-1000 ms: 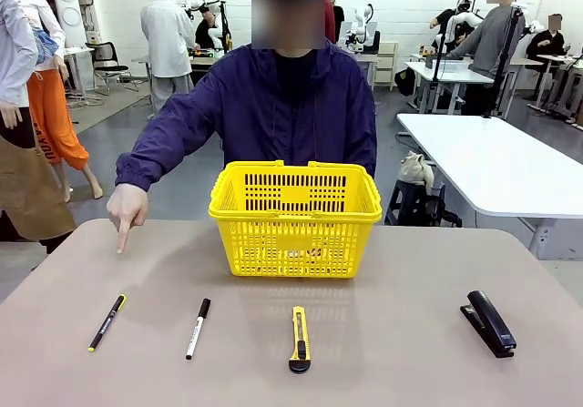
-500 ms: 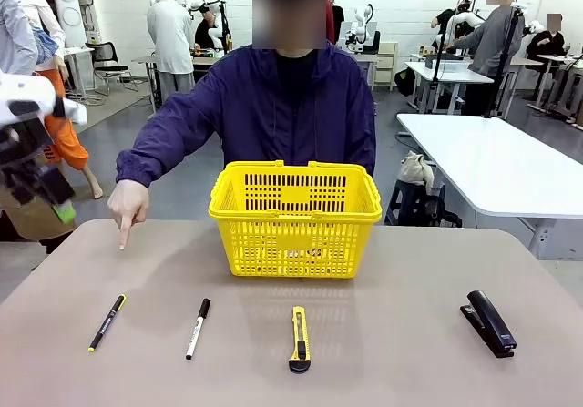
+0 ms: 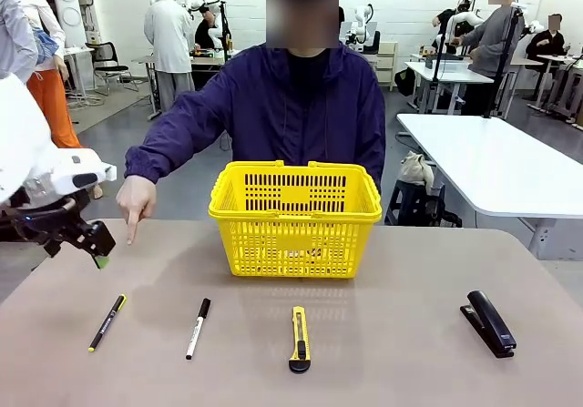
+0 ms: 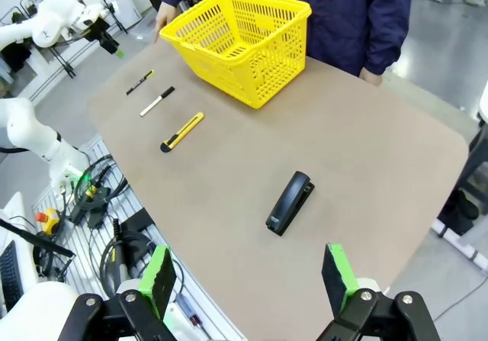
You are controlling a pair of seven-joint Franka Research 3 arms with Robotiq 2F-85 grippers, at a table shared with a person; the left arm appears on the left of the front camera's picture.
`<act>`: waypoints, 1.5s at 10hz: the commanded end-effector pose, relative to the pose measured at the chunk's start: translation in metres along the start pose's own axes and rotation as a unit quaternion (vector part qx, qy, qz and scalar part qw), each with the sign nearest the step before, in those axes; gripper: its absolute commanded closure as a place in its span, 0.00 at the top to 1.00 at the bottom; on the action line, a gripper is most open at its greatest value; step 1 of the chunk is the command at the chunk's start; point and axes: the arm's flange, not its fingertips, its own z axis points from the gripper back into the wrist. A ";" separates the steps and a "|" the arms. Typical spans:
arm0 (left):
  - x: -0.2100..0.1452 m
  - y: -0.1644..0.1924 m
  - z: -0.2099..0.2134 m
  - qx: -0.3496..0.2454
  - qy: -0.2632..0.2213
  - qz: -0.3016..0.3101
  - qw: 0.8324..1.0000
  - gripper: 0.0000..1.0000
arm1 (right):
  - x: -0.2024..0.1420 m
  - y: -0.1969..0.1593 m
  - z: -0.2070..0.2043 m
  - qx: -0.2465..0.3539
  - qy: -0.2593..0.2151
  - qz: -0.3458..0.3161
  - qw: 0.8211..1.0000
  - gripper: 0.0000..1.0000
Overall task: Place the items the person wants into the basket.
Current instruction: Pick up the item the person points to and place it in the Market Basket.
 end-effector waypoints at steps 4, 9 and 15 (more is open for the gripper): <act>0.001 -0.001 -0.009 -0.003 0.007 0.003 1.000 1.00 | 0.002 -0.002 0.001 0.008 -0.013 0.007 1.000 1.00; 0.000 0.000 -0.009 -0.011 0.007 0.004 1.000 1.00 | 0.002 -0.002 0.001 0.008 -0.013 0.007 1.000 1.00; -0.006 -0.024 -0.066 -0.022 0.070 0.034 0.997 1.00 | 0.002 -0.002 0.001 0.008 -0.013 0.007 1.000 1.00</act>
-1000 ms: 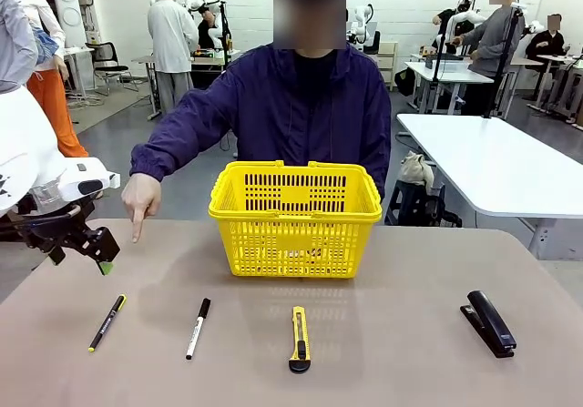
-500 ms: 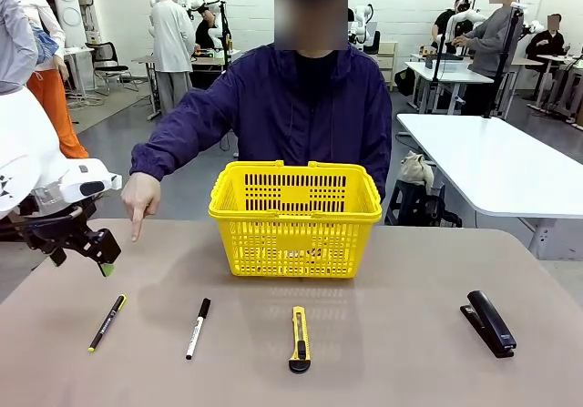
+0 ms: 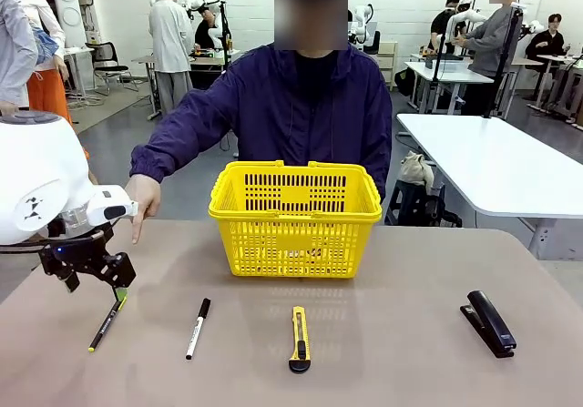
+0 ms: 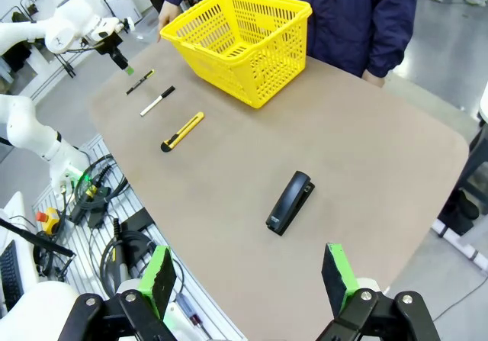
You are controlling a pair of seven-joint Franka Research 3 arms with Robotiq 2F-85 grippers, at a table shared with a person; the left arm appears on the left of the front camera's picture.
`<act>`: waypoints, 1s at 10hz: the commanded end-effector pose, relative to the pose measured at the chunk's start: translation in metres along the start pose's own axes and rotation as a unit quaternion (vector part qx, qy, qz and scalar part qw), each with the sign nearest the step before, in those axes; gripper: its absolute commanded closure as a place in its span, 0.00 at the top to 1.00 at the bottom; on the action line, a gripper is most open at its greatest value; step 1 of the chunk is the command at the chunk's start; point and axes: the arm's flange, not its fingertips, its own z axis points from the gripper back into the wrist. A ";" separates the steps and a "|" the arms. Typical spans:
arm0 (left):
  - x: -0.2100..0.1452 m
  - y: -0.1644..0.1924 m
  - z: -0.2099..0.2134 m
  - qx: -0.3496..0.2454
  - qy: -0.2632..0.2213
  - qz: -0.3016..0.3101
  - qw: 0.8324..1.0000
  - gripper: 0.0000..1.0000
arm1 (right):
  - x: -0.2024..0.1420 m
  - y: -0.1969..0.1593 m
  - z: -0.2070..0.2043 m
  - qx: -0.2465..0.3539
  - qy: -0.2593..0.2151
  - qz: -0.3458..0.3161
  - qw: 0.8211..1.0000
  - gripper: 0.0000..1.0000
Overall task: Place the items the person wants into the basket.
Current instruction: Pick up the item the person points to and place it in the Market Basket.
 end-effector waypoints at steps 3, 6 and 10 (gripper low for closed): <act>-0.007 0.004 -0.046 -0.019 0.034 0.038 0.999 1.00 | 0.002 -0.002 0.001 0.007 -0.013 0.007 1.000 1.00; -0.004 -0.004 -0.068 -0.014 0.039 0.030 0.999 1.00 | 0.002 -0.002 0.001 0.007 -0.013 0.007 1.000 1.00; -0.002 -0.011 -0.072 -0.002 0.036 0.023 0.999 1.00 | 0.002 -0.002 0.001 0.007 -0.013 0.007 1.000 1.00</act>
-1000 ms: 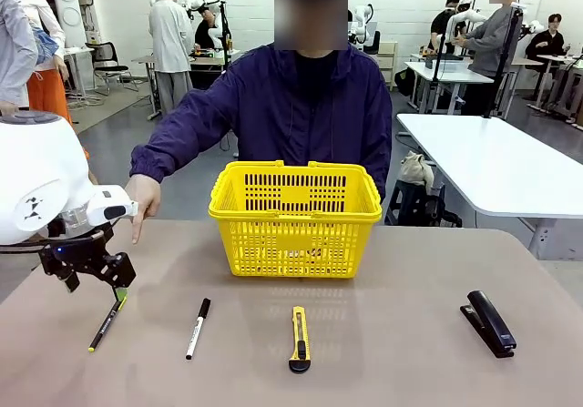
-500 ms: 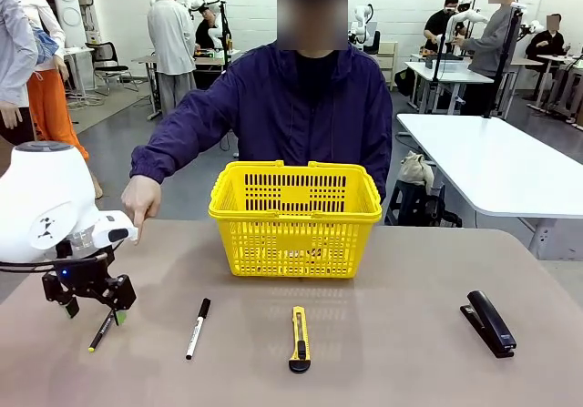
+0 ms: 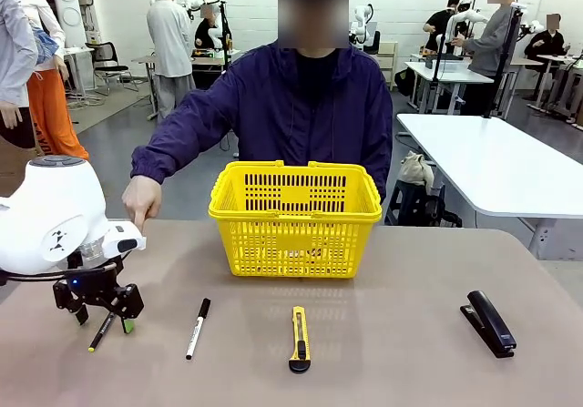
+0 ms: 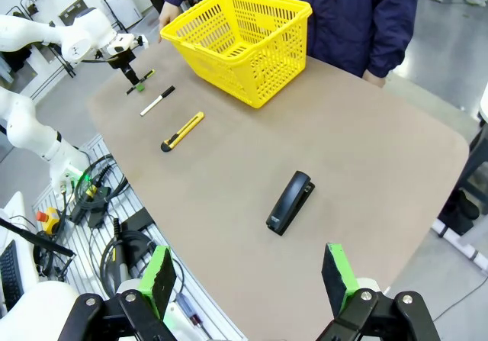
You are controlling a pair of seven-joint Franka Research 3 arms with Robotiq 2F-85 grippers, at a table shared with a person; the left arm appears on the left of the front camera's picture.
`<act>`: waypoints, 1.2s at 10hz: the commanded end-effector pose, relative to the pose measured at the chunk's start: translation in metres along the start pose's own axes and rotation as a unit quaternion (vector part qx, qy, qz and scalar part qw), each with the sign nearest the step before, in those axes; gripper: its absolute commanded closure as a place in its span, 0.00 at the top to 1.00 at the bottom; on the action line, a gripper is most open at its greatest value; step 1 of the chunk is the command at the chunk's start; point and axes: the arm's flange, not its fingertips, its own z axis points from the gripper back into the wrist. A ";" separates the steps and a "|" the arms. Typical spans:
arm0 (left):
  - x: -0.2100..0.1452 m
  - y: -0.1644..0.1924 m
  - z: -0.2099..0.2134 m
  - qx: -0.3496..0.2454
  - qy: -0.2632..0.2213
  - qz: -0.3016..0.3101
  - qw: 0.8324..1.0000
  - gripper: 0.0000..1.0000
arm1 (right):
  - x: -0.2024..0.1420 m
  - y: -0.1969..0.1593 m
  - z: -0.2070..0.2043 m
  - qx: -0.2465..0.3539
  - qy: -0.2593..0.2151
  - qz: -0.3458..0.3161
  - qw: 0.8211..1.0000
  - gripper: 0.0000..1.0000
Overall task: Place the items the person wants into the basket.
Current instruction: Pick up the item the person points to and place it in the Market Basket.
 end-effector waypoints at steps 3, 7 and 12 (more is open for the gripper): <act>-0.003 -0.004 -0.002 0.013 -0.014 0.011 1.000 1.00 | 0.002 -0.002 0.001 0.007 -0.014 0.007 1.000 1.00; -0.005 -0.001 0.007 0.003 -0.029 0.019 0.999 1.00 | 0.002 -0.002 0.001 0.007 -0.014 0.007 1.000 1.00; -0.006 -0.002 0.006 -0.008 -0.020 0.018 1.000 0.00 | 0.002 -0.002 0.001 0.007 -0.014 0.007 1.000 1.00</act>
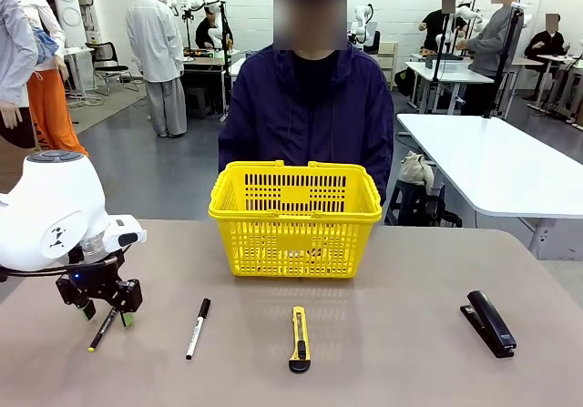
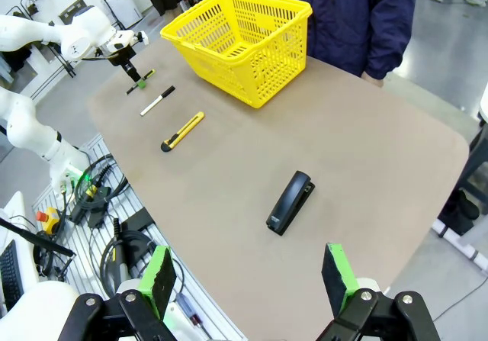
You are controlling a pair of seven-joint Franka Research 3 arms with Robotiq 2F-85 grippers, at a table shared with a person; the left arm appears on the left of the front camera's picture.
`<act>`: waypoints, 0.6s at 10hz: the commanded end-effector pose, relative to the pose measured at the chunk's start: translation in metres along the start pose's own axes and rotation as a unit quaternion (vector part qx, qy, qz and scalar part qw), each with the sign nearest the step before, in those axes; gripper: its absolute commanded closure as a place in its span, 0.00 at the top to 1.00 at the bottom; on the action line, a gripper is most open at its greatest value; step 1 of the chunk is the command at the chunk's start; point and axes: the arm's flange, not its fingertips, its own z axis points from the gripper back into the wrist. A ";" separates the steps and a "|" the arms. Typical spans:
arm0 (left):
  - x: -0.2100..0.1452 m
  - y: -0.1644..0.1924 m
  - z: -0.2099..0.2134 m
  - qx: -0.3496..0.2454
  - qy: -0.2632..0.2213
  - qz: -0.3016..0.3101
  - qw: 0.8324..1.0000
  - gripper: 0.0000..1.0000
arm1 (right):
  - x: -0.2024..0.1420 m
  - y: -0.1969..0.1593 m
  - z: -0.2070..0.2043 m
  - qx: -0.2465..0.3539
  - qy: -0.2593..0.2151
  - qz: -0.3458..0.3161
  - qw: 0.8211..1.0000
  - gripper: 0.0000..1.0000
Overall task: Place the items the person wants into the basket.
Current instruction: Pick up the item the person points to and place it in the Market Basket.
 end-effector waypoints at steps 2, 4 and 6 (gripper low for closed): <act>-0.008 -0.002 -0.002 -0.005 0.004 0.012 1.000 0.00 | 0.002 -0.002 0.001 0.007 -0.014 0.007 1.000 1.00; -0.009 -0.002 -0.002 -0.006 0.003 0.014 1.000 0.08 | 0.002 -0.002 0.001 0.007 -0.014 0.007 1.000 1.00; -0.008 -0.001 -0.002 -0.006 0.005 0.012 1.000 0.00 | 0.002 -0.002 0.001 0.007 -0.014 0.007 1.000 1.00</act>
